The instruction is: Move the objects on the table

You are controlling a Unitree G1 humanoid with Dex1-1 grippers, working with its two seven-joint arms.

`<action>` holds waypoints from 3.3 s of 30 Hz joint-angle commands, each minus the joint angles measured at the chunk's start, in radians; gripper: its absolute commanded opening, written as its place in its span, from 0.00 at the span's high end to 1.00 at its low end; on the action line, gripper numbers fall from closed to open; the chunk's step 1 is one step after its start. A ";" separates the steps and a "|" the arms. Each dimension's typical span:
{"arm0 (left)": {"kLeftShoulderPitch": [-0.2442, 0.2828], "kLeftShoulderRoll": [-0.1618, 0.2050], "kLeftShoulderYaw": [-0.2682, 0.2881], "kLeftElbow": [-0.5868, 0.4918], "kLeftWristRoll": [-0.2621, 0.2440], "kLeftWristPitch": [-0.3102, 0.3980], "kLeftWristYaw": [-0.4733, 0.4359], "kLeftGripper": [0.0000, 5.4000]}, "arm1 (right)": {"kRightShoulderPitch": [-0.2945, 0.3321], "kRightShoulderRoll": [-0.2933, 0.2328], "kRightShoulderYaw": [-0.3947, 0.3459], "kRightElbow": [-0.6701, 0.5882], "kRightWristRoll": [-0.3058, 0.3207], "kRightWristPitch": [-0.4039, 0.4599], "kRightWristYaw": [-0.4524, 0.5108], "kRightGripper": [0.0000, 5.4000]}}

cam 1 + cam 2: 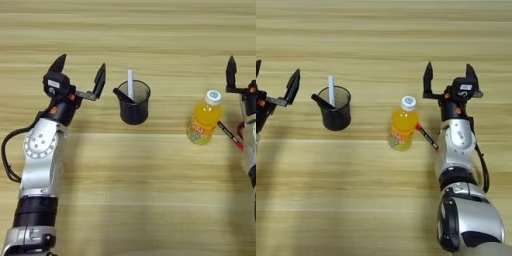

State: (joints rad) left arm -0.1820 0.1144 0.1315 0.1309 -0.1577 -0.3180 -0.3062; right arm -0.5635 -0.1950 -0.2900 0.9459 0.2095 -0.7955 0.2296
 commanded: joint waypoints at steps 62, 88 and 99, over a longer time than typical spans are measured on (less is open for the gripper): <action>-0.014 -0.004 -0.004 0.331 0.110 -0.369 0.169 0.00 | 0.688 -0.285 0.158 -1.010 0.130 1.301 0.322 0.16; -0.014 -0.006 -0.004 0.328 0.105 -0.368 0.165 0.00 | 0.621 -0.267 0.225 -0.845 -0.027 1.171 0.246 0.67; -0.016 -0.008 -0.003 0.329 0.103 -0.365 0.166 0.00 | 0.613 -0.263 0.220 -0.820 -0.016 1.157 0.256 0.88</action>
State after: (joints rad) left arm -0.1897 0.1001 0.1311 0.4574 -0.0475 -0.6827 -0.1391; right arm 0.0361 -0.4618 -0.0764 0.0955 0.2066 0.3371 0.4871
